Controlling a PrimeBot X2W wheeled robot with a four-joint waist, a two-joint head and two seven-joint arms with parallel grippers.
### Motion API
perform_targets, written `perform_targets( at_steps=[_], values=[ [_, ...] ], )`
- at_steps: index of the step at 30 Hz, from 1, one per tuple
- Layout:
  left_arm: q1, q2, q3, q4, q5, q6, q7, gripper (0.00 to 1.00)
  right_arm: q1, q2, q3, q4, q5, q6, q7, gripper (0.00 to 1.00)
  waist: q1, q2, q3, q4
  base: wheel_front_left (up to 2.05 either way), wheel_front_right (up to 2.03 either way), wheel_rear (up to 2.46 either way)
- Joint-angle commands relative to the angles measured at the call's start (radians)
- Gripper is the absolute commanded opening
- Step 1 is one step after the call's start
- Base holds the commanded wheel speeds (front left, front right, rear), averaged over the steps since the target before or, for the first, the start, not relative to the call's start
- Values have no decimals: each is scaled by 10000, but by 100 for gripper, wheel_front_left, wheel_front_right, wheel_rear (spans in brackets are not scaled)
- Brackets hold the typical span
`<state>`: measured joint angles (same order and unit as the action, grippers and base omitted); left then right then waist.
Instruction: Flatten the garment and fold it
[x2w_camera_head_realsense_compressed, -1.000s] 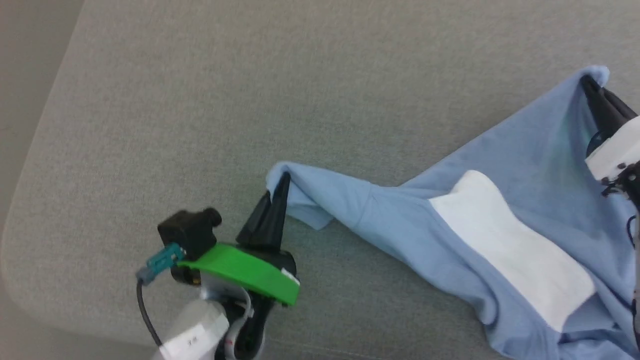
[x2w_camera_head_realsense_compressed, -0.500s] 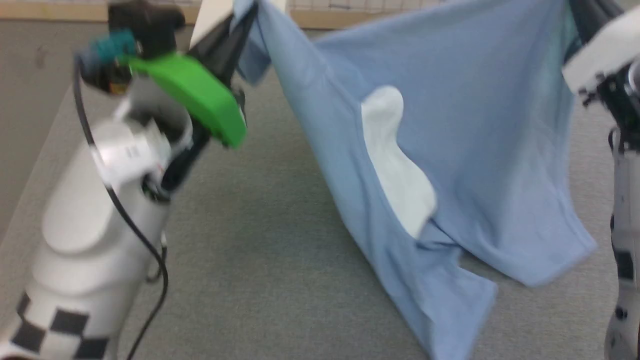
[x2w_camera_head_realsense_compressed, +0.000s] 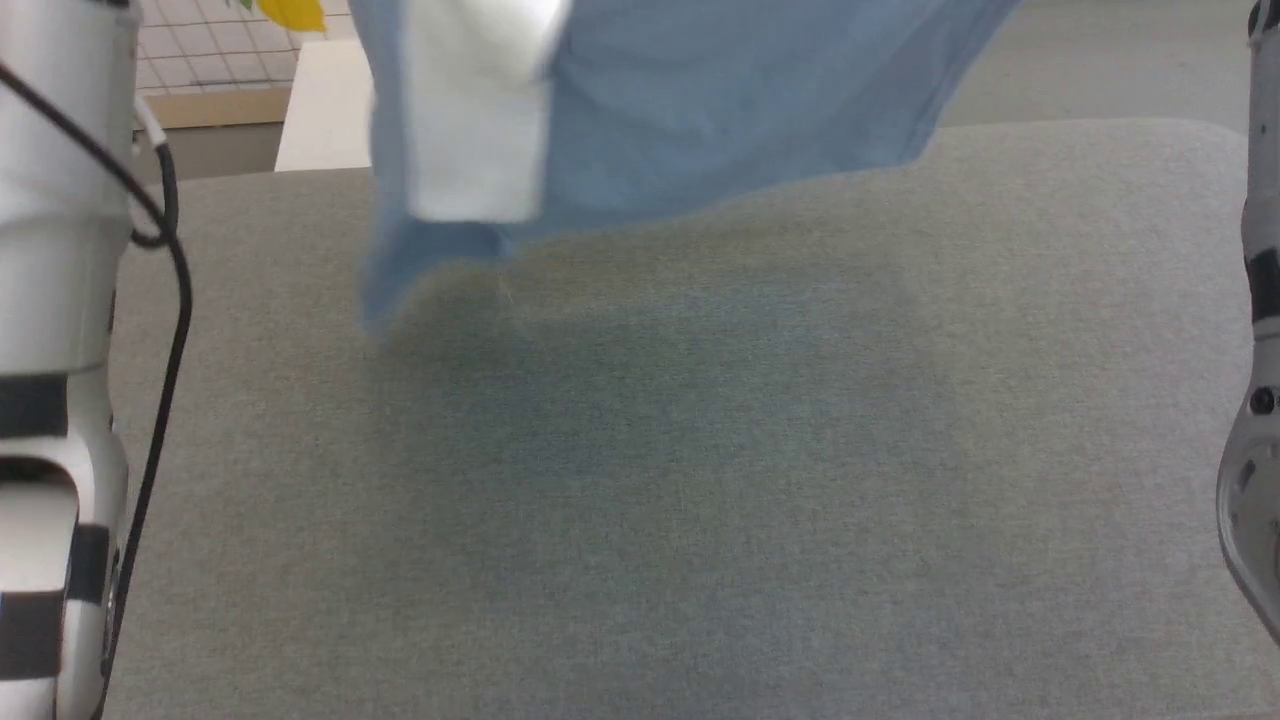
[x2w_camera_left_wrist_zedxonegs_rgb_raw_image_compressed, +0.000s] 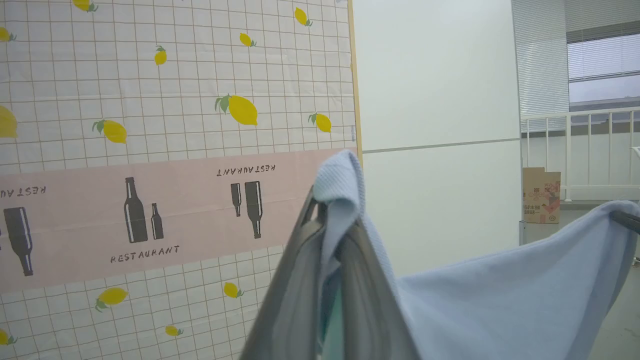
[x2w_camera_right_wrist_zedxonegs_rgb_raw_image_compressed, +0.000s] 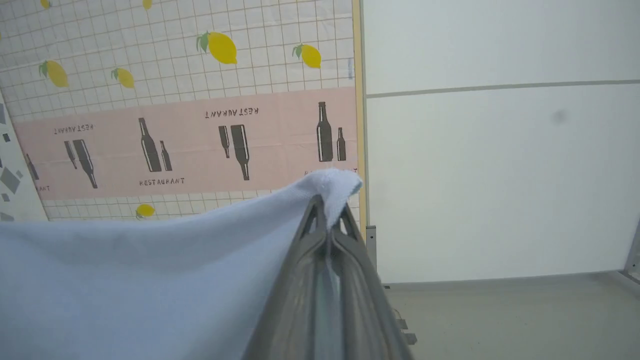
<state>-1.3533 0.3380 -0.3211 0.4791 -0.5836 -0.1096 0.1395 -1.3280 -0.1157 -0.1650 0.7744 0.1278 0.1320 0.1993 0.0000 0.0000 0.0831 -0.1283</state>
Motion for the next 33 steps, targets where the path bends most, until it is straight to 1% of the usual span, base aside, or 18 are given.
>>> perform_targets(
  at_steps=[1, 6, 11, 15, 19, 21, 23, 26, 28, 30, 33],
  values=[
    [-300, -102, -108, 257, 62, -44, -89, 0, -254, 109, -42, 362, -229, -13, -169, 0, 0, 0, 17, -38, 0, 0, 0],
    [-870, -153, -517, 846, -26, -147, 57, 0, -898, 296, 209, 1218, -324, -13, -310, 0, 0, 0, 170, -121, 0, 0, 0],
    [-1116, -120, -765, 1255, -256, -182, 418, 0, -1345, 319, 410, 1831, -2, -13, 55, 0, 0, 0, 563, -279, 0, 0, 0],
    [-1317, -217, -707, 1341, -787, -192, 1014, 0, -1682, 265, 671, 1982, 374, -13, 475, 0, 0, 0, 1051, -420, 0, 0, 0],
    [-1733, -147, -789, 1200, -704, -121, 1243, 0, -1940, 45, 940, 1852, 702, -13, 538, 0, 0, 0, 1815, -530, 0, 0, 0],
    [-1971, -173, -832, 1128, -492, 71, 1048, 0, -2054, -92, 1052, 1730, 753, -13, 335, 0, 0, 0, 2273, -574, 0, 0, 0],
    [-2186, -194, -913, 1095, -152, 265, 584, 0, -2151, -190, 1191, 1560, 700, -13, -150, 0, 0, 0, 2665, -621, 0, 0, 0],
    [-2364, -343, -891, 1207, 313, 639, -698, 0, -2269, -338, 1170, 1372, 239, -13, -1490, 0, 0, 0, 2973, -649, 0, 0, 0],
    [-2493, -477, -945, 1356, 555, 774, -1370, 0, -2421, -338, 1016, 1414, -139, -13, -2204, 0, 0, 0, 3142, -629, 0, 0, 0],
    [-2765, -616, -914, 1486, 708, 924, -1957, 0, -2663, -260, 888, 1453, -491, -13, -2795, 0, 0, 0, 3387, -615, 0, 0, 0],
    [-3385, -680, -968, 1533, 1106, 1081, -2840, 0, -3051, -243, 837, 1387, -1067, -13, -3581, 0, 0, 0, 3894, -575, 0, 0, 0]
  ],
)
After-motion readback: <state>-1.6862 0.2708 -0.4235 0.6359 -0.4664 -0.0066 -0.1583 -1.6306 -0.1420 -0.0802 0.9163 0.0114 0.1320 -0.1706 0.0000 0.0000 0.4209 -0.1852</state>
